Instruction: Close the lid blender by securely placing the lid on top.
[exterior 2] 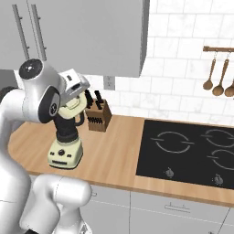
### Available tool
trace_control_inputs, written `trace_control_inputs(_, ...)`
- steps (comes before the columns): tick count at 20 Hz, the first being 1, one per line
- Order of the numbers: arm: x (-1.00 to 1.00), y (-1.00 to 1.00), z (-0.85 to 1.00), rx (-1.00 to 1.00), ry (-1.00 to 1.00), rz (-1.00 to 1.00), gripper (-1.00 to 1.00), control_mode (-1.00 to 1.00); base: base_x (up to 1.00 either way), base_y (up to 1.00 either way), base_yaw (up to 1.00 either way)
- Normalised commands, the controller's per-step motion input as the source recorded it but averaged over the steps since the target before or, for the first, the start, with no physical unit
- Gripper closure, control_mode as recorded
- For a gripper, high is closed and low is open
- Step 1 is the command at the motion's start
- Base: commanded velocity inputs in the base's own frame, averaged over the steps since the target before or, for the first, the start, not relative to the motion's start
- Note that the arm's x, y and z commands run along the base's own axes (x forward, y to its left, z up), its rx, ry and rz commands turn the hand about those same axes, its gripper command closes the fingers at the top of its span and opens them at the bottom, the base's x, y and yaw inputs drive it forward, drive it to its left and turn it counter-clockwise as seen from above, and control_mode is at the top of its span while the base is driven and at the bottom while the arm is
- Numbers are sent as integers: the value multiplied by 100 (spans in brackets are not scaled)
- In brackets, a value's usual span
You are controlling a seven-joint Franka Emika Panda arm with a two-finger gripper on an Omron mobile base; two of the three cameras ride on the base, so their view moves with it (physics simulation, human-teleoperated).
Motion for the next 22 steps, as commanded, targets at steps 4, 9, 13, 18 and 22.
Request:
trace_control_inputs(4, 2, 64, 24, 0, 0, 0, 100, -100, 0, 0, 0)
trace_control_inputs(9, 8, 65, 6, 0, 0, 0, 100, -100, 0, 0, 0)
trace_control_inputs(13, 35, 24, 0, 0, 1, -3, 100, -100, 0, 0, 0)
trace_control_inputs(18, 28, 4, 0, 0, 4, -1, 100, -100, 0, 0, 0)
trace_control_inputs(22, 32, 9, 0, 0, 8, 0, 100, -100, 0, 0, 0)
